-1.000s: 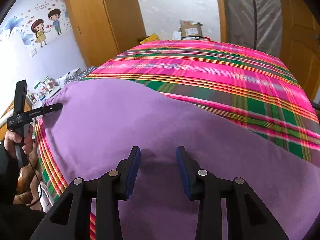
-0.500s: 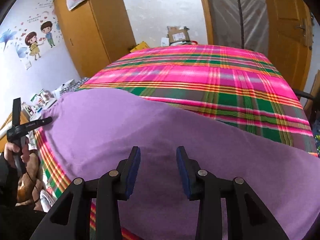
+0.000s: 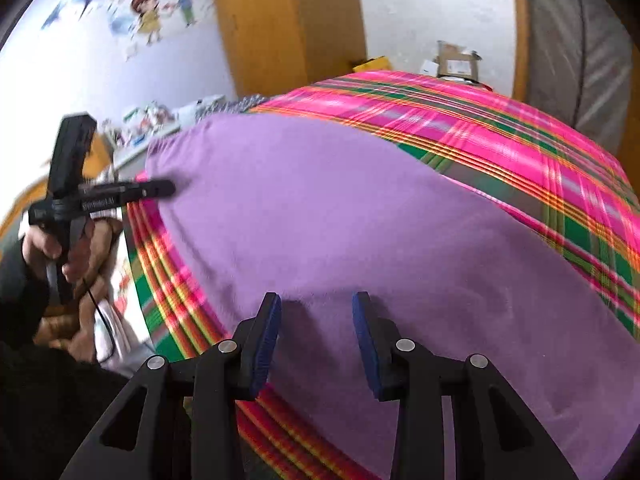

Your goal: Fold clothes

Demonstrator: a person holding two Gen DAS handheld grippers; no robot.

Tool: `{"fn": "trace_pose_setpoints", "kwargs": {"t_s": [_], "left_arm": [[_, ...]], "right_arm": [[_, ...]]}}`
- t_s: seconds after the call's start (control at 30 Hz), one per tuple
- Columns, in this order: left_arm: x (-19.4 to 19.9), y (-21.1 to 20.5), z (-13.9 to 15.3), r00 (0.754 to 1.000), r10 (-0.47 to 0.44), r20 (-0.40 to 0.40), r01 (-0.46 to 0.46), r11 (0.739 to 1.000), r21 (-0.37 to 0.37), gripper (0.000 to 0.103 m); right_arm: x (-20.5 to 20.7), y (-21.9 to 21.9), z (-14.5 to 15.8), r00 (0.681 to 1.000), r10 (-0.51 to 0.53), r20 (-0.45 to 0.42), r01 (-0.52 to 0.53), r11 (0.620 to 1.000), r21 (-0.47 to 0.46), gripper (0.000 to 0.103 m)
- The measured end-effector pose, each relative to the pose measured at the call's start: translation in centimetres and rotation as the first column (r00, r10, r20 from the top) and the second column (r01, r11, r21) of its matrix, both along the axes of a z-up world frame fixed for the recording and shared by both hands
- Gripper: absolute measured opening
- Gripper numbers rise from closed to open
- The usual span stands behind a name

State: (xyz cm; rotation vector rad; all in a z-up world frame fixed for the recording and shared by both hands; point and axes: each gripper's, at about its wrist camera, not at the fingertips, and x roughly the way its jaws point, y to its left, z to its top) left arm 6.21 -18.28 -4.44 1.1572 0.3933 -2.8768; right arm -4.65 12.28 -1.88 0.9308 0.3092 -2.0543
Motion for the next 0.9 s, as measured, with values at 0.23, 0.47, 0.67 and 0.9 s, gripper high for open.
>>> {"fn": "trace_pose_setpoints", "kwargs": {"t_s": [0.23, 0.47, 0.67, 0.9], "left_arm": [[-0.3, -0.4, 0.6, 1.0, 0.03, 0.006, -0.03, 1.0, -0.007, 0.017], [-1.5, 0.6, 1.1, 1.0, 0.009, -0.002, -0.009, 1.0, -0.01, 0.017], [-2.2, 1.2, 1.2, 1.0, -0.003, -0.009, 0.003, 1.0, -0.006, 0.017], [-1.7, 0.3, 0.0, 1.0, 0.023, 0.009, -0.023, 1.0, 0.01, 0.017]], "right_arm": [[-3.2, 2.2, 0.6, 0.985, -0.173, -0.014, 0.173, 0.985, 0.0, 0.039], [-6.3, 8.5, 0.1, 0.915, -0.403, 0.01, 0.402, 0.915, 0.039, 0.038], [-5.6, 10.5, 0.8, 0.884, -0.467, 0.016, 0.467, 0.884, -0.028, 0.039], [-4.4, 6.1, 1.1, 0.941, -0.338, -0.001, 0.337, 0.94, -0.054, 0.039]]}}
